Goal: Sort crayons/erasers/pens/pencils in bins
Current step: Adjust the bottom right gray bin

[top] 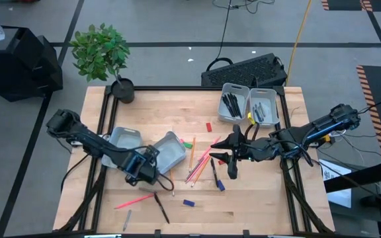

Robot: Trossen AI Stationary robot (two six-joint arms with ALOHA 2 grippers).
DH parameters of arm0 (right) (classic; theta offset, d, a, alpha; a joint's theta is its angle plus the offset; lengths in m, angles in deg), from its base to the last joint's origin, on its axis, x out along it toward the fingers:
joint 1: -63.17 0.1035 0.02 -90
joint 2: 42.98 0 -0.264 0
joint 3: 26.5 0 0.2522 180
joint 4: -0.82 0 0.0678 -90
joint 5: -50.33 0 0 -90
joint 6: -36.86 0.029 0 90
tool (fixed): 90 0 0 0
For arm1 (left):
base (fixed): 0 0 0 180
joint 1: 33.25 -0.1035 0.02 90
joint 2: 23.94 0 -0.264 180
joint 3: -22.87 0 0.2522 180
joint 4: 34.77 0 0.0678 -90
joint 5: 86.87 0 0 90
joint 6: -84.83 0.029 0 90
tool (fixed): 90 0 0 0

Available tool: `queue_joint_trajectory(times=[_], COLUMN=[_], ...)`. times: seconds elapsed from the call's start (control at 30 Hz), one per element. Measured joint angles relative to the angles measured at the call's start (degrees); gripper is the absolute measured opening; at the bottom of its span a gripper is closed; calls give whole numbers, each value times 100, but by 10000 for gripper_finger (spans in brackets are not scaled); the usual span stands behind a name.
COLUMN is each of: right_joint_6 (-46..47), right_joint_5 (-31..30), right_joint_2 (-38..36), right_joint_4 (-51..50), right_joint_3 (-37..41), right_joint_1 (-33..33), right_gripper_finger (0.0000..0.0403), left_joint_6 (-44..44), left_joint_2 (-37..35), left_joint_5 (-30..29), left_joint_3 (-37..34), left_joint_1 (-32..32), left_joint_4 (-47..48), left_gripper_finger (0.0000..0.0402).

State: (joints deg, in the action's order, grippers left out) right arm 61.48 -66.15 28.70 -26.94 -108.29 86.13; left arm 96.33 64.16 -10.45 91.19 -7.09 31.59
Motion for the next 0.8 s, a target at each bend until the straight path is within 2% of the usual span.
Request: queue_joint_trajectory(times=[0.2, 0.27, 0.5, 0.63, 0.8], right_joint_6=[-5, -29, -46, -40, -46], right_joint_5=[0, -2, -21, -28, -28], right_joint_2=[0, 0, 0, 0, 0], right_joint_4=[2, 2, 4, 4, 4], right_joint_3=[0, 0, 0, 0, 0], right_joint_1=[0, 0, -13, -40, -78], right_gripper_finger=[134, 134, 134, 134, 134], left_joint_6=[113, 159, -95, -995, -2394], left_joint_2=[1, 1, 1, 1, -5], left_joint_5=[138, 215, 22, 80, 738], left_joint_3=[-1, -1, 358, 820, 1025], left_joint_1=[-40, -36, -67, -150, -277], left_joint_4=[-288, -470, -493, 24, 500], left_gripper_finger=[41, 12, 7, 7, 4])
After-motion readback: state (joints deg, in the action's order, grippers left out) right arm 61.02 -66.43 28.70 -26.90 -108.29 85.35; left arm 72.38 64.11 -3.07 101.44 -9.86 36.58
